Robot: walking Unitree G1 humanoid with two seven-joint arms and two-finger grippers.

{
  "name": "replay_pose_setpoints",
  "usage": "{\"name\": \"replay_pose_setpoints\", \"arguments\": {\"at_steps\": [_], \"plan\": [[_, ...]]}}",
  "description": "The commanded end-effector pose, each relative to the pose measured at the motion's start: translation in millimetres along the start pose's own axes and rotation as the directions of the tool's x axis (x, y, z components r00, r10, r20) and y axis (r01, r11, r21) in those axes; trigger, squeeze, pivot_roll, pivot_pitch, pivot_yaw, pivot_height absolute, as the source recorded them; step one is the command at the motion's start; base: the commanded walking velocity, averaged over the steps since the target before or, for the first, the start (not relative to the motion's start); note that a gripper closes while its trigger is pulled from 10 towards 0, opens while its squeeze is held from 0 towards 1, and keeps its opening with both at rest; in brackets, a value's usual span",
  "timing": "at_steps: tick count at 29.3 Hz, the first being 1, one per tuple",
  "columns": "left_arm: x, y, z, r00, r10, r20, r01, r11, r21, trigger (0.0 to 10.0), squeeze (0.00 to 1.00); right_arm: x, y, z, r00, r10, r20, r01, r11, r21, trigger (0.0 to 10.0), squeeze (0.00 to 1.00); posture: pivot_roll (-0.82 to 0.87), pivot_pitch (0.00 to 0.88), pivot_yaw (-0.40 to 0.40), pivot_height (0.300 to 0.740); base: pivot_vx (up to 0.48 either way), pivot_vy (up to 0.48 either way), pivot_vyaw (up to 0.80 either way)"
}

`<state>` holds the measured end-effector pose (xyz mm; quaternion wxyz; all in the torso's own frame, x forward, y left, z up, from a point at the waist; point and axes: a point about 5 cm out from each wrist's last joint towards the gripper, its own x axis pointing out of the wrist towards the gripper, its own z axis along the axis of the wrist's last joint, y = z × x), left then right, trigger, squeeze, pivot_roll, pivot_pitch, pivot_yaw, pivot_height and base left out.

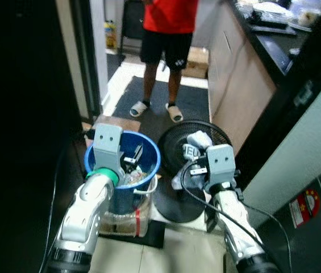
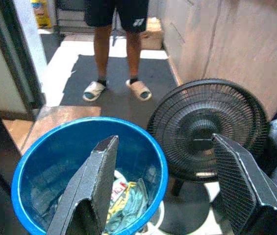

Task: Clothes washing

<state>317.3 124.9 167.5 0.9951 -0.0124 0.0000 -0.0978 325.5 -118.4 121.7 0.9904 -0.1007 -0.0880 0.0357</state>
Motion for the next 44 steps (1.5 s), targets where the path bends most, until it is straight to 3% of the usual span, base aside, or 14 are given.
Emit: {"name": "replay_pose_setpoints", "arguments": {"at_steps": [1, 9, 13, 16, 17, 19, 23, 25, 32, 44], "plan": [[1.2, -1.7, 1.4, 1.0, -0.008, -0.001, 0.008, 1.0, 0.0, 10.0, 0.0, 2.0, -5.5, 3.6, 1.0, -0.02, 0.014, 0.02, 1.0, 0.006, 10.0, 0.0, 0.09, 0.009, -0.013, 0.74, 0.0, 0.0, -0.8], [6.1, 7.4, 31.2, 0.994, -0.036, 0.102, 0.026, 0.995, 0.096, 10.0, 0.0, 13.7, -8.0, 36.1, 0.992, -0.032, 0.125, 0.013, 0.989, 0.15, 10.0, 0.0, 0.1, 0.006, -0.004, 0.74, 0.0, 0.0, -0.8], [6.6, 9.4, 51.9, 0.984, -0.063, 0.164, 0.042, 0.991, 0.127, 10.0, 0.0, 18.6, -10.8, 57.1, 0.978, -0.035, 0.206, 0.003, 0.988, 0.153, 10.0, 0.0, 0.1, 0.003, 0.001, 0.74, 0.0, 0.0, -0.8], [3.5, 7.7, 99.7, 0.94, -0.113, 0.322, 0.061, 0.984, 0.168, 10.0, 0.0, 25.2, -18.9, 100.4, 0.928, -0.049, 0.37, 0.023, 0.997, 0.075, 10.0, 0.0, 0.1, 0.001, 0.004, 0.74, 0.0, 0.0, -0.8], [3.5, 7.7, 99.7, 0.94, -0.113, 0.322, 0.061, 0.984, 0.168, 10.0, 0.0, 25.2, -18.9, 100.4, 0.928, -0.049, 0.37, 0.023, 0.997, 0.075, 10.0, 0.0, 0.1, 0.001, 0.004, 0.74, 0.0, 0.0, -0.8], [-2.2, 3.7, 133.6, 0.89, -0.146, 0.432, 0.068, 0.979, 0.19, 10.0, 0.0, 26.8, -24.2, 128.5, 0.886, -0.065, 0.46, 0.041, 0.997, 0.063, 10.0, 0.0, 0.11, 0.0, 0.004, 0.74, 0.0, 0.0, -0.8], [-4.4, 2.5, 143.1, 0.873, -0.154, 0.462, 0.07, 0.978, 0.194, 10.0, 0.0, 26.8, -25.7, 136.1, 0.872, -0.07, 0.484, 0.047, 0.997, 0.06, 10.0, 0.0, 0.11, 0.0, 0.004, 0.74, 0.0, 0.0, -0.8], [-9.1, -0.7, 163.1, 0.839, -0.163, 0.519, 0.075, 0.979, 0.188, 10.0, 0.0, 25.9, -26.6, 152.8, 0.841, -0.067, 0.537, 0.047, 0.998, 0.05, 10.0, 0.0, 0.12, 0.0, 0.002, 0.74, 0.0, 0.0, -0.8], [-12.0, -3.7, 169.7, 0.83, -0.16, 0.534, 0.082, 0.982, 0.168, 10.0, 0.0, 23.1, -24.7, 165.4, 0.819, -0.046, 0.572, 0.027, 0.999, 0.042, 10.0, 0.0, 0.12, 0.0, 0.0, 0.74, 0.0, 0.0, -0.8], [-10.1, -2.2, 161.9, 0.855, -0.134, 0.501, 0.078, 0.988, 0.132, 10.0, 0.0, 22.5, -24.1, 161.2, 0.842, -0.051, 0.538, 0.025, 0.998, 0.056, 10.0, 0.0, 0.12, 0.0, -0.002, 0.74, 0.0, 0.0, -0.47]]}}
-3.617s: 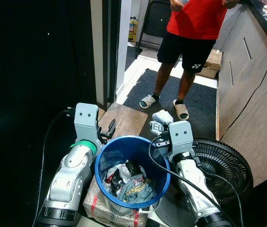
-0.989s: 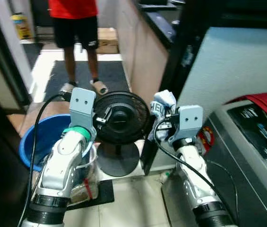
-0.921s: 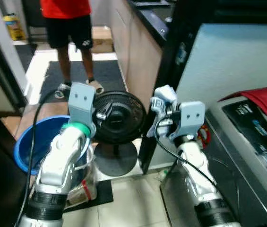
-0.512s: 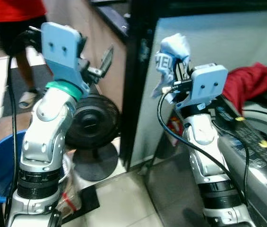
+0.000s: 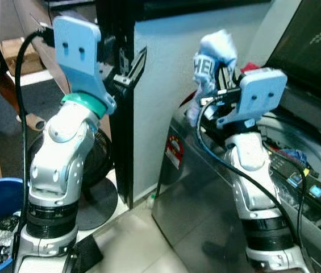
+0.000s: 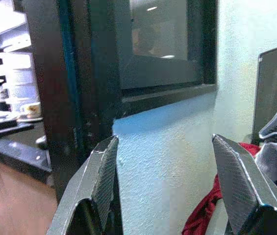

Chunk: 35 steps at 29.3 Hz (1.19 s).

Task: Clothes washing

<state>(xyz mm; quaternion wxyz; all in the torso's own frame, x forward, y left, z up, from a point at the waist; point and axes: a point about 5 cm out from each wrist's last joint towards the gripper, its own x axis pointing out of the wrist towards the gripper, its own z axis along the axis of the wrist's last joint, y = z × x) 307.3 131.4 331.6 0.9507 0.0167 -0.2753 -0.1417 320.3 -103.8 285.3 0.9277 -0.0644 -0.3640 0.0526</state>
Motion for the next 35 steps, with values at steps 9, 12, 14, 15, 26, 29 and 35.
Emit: {"name": "replay_pose_setpoints", "arguments": {"at_steps": [9, 12, 14, 15, 26, 29, 35], "plan": [[-0.6, -3.1, -5.5, 1.0, 0.003, -0.03, -0.003, 1.0, -0.019, 10.0, 0.0, -2.1, -4.6, -2.0, 1.0, -0.008, -0.019, 0.008, 1.0, -0.005, 10.0, 0.0, 0.12, 0.0, -0.006, 0.74, 0.0, 0.0, -0.8], [-0.8, -3.1, -5.9, 0.999, 0.003, -0.033, -0.004, 1.0, -0.019, 10.0, 0.0, -2.2, -4.3, -2.1, 1.0, -0.006, -0.021, 0.006, 1.0, -0.005, 10.0, 0.0, 0.12, 0.0, -0.006, 0.74, 0.0, 0.0, -0.8], [-1.0, -3.3, -6.5, 0.999, 0.004, -0.036, -0.004, 1.0, -0.019, 10.0, 0.0, -2.4, -4.0, -2.4, 1.0, -0.004, -0.024, 0.004, 1.0, -0.006, 10.0, 0.0, 0.12, 0.0, -0.007, 0.74, 0.0, 0.0, -0.8], [-1.1, -3.7, -6.9, 0.999, 0.003, -0.039, -0.004, 1.0, -0.019, 10.0, 0.0, -2.6, -3.8, -2.7, 1.0, -0.003, -0.027, 0.003, 1.0, -0.007, 10.0, 0.0, 0.12, 0.0, -0.007, 0.74, 0.0, 0.0, -0.8], [-1.4, -5.4, -8.3, 0.999, 0.003, -0.047, -0.004, 1.0, -0.019, 10.0, 0.0, -3.6, -3.7, -3.9, 0.999, -0.001, -0.035, 0.0, 1.0, -0.011, 10.0, 0.0, 0.11, 0.0, -0.006, 0.74, 0.0, 0.0, -0.8], [-1.4, -5.5, -8.1, 0.999, 0.003, -0.046, -0.004, 1.0, -0.019, 10.0, 0.0, -3.7, -3.7, -3.9, 0.999, -0.001, -0.036, 0.001, 1.0, -0.01, 10.0, 0.0, 0.11, 0.0, -0.006, 0.74, 0.0, 0.0, -0.8], [-1.2, -5.4, -6.4, 1.0, 0.013, -0.025, -0.013, 1.0, -0.008, 10.0, 0.0, -4.2, -2.8, -5.4, 0.999, 0.001, -0.043, -0.001, 1.0, -0.005, 10.0, 0.0, 0.11, 0.0, -0.006, 0.74, 0.08, 0.0, -0.67]]}}
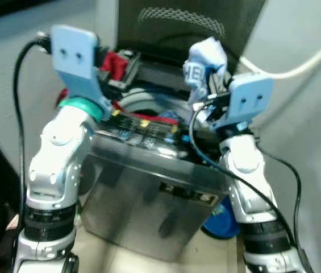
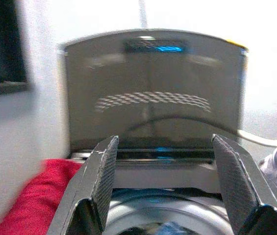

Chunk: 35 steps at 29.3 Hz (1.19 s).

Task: Clothes washing

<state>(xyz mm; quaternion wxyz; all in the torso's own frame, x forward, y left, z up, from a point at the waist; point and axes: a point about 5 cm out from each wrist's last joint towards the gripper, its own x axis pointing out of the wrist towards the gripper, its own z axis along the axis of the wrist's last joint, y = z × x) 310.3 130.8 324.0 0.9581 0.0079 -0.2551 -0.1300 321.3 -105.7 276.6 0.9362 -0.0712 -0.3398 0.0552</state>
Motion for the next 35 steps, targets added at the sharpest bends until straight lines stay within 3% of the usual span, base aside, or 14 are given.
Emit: {"name": "replay_pose_setpoints", "arguments": {"at_steps": [1, 20, 35], "plan": [[-0.1, -4.8, 1.6, 1.0, -0.016, 0.015, 0.016, 1.0, 0.008, 10.0, 0.0, 1.0, -2.3, 1.8, 1.0, -0.011, 0.008, 0.011, 1.0, 0.002, 10.0, 0.0, 0.11, 0.0, -0.006, 0.74, 0.48, 0.0, 0.0], [-0.2, -9.2, 1.8, 1.0, -0.025, 0.012, 0.025, 1.0, -0.001, 10.0, 0.0, -0.4, -1.2, -0.8, 1.0, -0.005, -0.006, 0.005, 1.0, -0.004, 10.0, 0.0, 0.12, 0.006, -0.003, 0.74, 0.46, 0.0, 0.0], [0.0, -14.4, -0.6, 0.999, -0.052, -0.002, 0.052, 0.999, -0.01, 10.0, 0.0, -0.6, -5.7, -0.9, 1.0, -0.017, -0.004, 0.017, 1.0, -0.017, 10.0, 0.0, 0.11, 0.002, -0.001, 0.74, 0.0, 0.0, 0.0]]}}
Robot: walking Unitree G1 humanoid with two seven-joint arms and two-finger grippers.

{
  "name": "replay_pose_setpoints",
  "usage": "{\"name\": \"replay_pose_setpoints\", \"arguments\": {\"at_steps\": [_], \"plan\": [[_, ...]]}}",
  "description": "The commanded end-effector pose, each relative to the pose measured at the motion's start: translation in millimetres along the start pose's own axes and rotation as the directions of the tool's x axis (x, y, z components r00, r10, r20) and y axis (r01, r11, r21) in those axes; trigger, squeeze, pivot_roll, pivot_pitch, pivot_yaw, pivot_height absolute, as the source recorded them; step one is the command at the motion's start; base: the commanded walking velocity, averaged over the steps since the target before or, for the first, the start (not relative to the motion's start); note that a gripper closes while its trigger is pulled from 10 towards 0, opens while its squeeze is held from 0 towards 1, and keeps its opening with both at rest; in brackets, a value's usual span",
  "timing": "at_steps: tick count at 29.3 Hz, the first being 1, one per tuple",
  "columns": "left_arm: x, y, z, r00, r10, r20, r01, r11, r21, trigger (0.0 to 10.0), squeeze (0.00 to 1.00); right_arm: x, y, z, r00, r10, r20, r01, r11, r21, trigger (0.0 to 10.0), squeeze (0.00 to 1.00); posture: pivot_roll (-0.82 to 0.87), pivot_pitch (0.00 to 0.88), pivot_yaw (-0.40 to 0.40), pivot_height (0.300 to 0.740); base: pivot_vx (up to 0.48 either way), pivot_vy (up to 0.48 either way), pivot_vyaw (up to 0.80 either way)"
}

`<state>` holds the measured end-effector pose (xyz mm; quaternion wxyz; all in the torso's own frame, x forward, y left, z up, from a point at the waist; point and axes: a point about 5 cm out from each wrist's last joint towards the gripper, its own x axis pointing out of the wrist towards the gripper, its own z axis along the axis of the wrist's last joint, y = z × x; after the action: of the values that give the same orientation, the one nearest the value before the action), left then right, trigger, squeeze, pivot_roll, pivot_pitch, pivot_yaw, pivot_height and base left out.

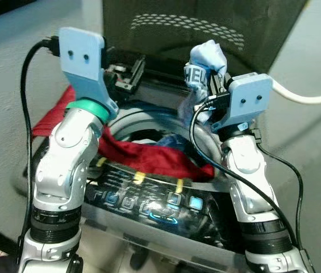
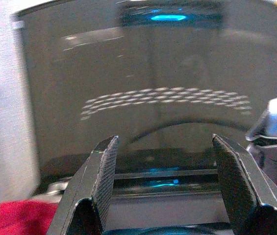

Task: Clothes washing

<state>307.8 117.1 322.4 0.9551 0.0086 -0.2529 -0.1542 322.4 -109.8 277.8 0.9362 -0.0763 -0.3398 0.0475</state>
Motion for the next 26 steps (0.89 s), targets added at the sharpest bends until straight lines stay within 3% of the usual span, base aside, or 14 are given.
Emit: {"name": "replay_pose_setpoints", "arguments": {"at_steps": [1, 26], "plan": [[-0.5, -0.7, 0.3, 1.0, -0.006, 0.001, 0.006, 1.0, 0.001, 10.0, 0.0, -1.6, -1.7, -0.6, 1.0, -0.006, -0.003, 0.006, 1.0, -0.003, 10.0, 0.0, 0.11, 0.002, -0.001, 0.74, 0.0, 0.0, 0.0], [-3.5, -3.3, -6.8, 1.0, -0.008, -0.028, 0.008, 1.0, 0.025, 10.0, 0.0, 1.6, 4.8, 10.5, 0.997, 0.059, 0.043, -0.06, 0.998, 0.018, 10.0, 0.0, 0.11, 0.008, -0.007, 0.74, 0.0, 0.0, 0.0]]}}
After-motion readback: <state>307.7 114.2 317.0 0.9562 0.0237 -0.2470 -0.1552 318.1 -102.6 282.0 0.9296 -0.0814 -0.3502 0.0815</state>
